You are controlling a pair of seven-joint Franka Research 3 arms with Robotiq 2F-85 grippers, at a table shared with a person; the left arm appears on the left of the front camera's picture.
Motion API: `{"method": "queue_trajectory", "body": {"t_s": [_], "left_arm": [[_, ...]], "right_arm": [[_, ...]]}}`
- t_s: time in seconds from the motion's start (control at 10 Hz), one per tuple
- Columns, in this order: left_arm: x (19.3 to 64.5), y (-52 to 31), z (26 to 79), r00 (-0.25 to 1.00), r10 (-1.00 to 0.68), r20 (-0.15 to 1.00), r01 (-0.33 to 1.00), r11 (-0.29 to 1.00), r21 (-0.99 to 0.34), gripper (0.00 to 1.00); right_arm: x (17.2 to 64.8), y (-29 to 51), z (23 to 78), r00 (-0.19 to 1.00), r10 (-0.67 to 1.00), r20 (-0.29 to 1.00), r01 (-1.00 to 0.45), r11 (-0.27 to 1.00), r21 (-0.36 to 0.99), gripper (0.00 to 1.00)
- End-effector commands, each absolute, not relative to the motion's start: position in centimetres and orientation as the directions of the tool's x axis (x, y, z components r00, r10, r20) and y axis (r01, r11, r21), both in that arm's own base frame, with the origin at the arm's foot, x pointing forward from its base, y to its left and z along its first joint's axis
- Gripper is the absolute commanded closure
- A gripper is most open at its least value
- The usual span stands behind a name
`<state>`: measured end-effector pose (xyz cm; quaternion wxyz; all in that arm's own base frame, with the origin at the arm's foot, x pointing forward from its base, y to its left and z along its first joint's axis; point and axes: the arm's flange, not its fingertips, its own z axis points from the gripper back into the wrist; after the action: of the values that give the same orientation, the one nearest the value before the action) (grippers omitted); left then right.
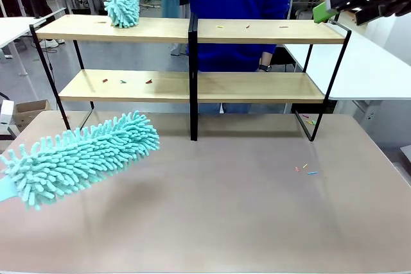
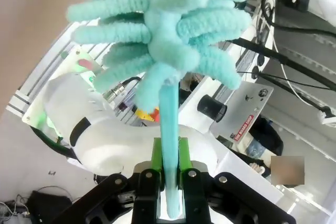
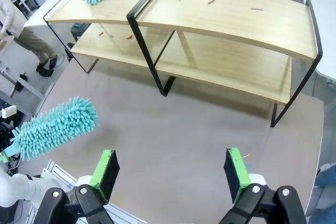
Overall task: Clean the shelves.
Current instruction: Clean another randomly selected level of the Shelf with the Duster.
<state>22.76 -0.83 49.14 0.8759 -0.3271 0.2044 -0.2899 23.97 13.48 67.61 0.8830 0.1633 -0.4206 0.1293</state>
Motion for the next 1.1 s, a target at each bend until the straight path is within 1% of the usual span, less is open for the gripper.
{"method": "queue_trajectory", "body": {"t_s": [0.0,0.1,0.2,0.4,0.6,0.7,0.8,0.9,1.0], "left_arm": [[24.2,-2.3,48.5,0.821,-0.555,-0.136,0.344,0.670,-0.658,0.87],[24.9,-4.2,48.4,0.829,-0.554,-0.077,0.374,0.651,-0.661,0.87],[25.7,-6.0,48.5,0.845,-0.530,-0.066,0.367,0.665,-0.650,0.87],[28.6,-9.3,48.3,0.913,-0.405,-0.042,0.298,0.734,-0.610,0.87],[31.8,-12.2,48.0,0.951,-0.309,-0.027,0.240,0.788,-0.567,0.87],[32.9,-13.3,48.0,0.951,-0.310,-0.011,0.250,0.787,-0.565,0.87],[34.2,-14.1,48.2,0.960,-0.281,-0.002,0.229,0.788,-0.571,0.87],[34.8,-14.4,48.5,0.965,-0.261,-0.026,0.190,0.762,-0.620,0.87],[34.3,-13.7,48.7,0.908,-0.395,-0.139,0.207,0.712,-0.671,0.87]], "right_arm": [[24.1,13.4,67.7,0.613,0.089,0.785,-0.370,0.910,0.185,0.00],[24.1,13.4,67.7,0.613,0.089,0.785,-0.370,0.910,0.185,0.00],[24.1,13.4,67.7,0.613,0.089,0.785,-0.370,0.910,0.185,0.00],[24.1,13.4,67.7,0.613,0.089,0.785,-0.370,0.910,0.185,0.00],[24.1,13.4,67.7,0.613,0.089,0.785,-0.370,0.910,0.185,0.00],[24.1,13.4,67.7,0.613,0.089,0.785,-0.370,0.910,0.185,0.00],[24.1,13.4,67.7,0.613,0.089,0.785,-0.370,0.910,0.185,0.00],[24.1,13.4,67.7,0.613,0.089,0.785,-0.370,0.910,0.185,0.00],[24.1,13.4,67.7,0.613,0.089,0.785,-0.370,0.910,0.185,0.00]]}}
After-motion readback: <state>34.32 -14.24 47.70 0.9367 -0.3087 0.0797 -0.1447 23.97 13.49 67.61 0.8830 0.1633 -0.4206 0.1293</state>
